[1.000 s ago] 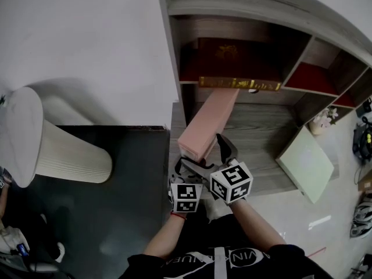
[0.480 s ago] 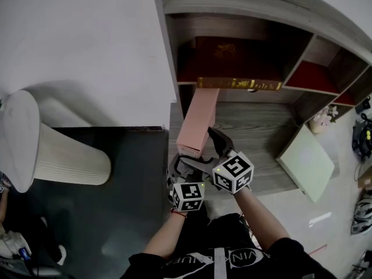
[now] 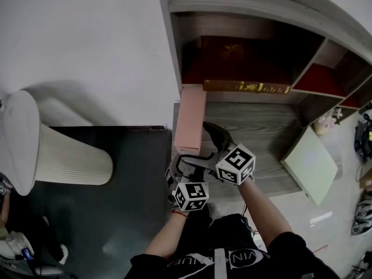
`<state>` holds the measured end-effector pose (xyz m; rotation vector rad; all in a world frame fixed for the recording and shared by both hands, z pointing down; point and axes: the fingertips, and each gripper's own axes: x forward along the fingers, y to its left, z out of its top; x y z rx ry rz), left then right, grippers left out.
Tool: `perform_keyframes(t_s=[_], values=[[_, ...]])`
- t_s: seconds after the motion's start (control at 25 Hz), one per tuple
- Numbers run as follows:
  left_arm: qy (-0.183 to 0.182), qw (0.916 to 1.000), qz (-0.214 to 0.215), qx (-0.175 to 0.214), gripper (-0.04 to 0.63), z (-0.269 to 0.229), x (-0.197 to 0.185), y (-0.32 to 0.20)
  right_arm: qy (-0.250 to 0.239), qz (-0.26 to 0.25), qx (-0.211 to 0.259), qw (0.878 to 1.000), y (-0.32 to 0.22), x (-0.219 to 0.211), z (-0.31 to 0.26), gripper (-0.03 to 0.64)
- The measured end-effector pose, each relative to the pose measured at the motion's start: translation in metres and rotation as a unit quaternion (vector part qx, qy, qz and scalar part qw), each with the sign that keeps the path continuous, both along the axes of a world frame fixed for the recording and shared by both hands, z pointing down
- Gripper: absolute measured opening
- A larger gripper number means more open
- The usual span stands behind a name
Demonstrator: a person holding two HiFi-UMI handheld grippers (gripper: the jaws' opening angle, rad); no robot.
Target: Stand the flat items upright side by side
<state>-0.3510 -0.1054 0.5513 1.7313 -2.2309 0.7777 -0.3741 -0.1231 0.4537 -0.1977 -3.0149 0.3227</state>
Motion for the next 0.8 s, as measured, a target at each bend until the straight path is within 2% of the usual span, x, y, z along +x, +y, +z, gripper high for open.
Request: perform_keyframes(t_s=[0.8], values=[[-0.011, 0.9996, 0.026, -0.003, 0.314, 0.0, -0.007, -0.029, -0.008, -0.042, 0.003, 0.999, -0.03, -0.009, 0.0, 0.558]])
